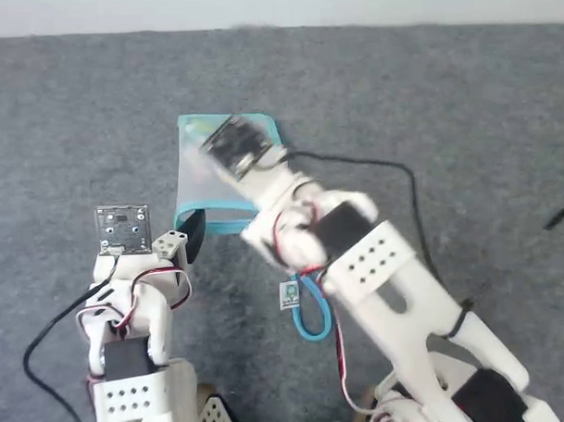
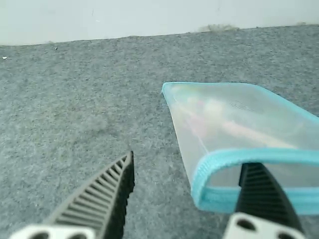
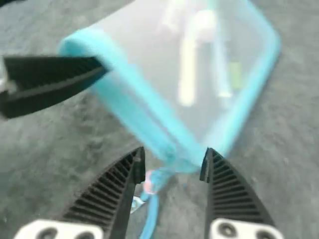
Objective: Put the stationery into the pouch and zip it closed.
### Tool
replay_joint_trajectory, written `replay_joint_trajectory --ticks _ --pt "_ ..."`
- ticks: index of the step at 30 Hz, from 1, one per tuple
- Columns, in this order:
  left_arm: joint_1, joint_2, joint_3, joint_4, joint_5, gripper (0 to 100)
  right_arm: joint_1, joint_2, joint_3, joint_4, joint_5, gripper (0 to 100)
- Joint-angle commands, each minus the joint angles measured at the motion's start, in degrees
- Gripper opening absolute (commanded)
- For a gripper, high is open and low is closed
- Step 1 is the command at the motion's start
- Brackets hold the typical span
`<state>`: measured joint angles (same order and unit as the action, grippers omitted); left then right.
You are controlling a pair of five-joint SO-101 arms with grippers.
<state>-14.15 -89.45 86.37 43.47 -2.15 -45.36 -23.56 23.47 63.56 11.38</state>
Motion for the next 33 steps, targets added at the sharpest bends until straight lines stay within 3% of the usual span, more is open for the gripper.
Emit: replay_joint_trajectory --ticks 1,11,16,33 --pt "0.4 0.1 -2.9 -1.1 0.5 32 -3.4 -0.7 -0.6 -2.2 4.3 18.7" --pt "0.4 0.1 -2.9 -1.1 0.5 32 -3.5 0.5 -0.3 -9.0 5.0 18.4" --pt "0.4 0.1 -2.9 -1.1 0.5 32 -3.4 6.8 -0.7 -9.5 11.1 18.4" --pt "0.4 0.1 -2.9 -0.8 0.5 32 1.1 19.4 -11.4 -12.7 11.0 16.5"
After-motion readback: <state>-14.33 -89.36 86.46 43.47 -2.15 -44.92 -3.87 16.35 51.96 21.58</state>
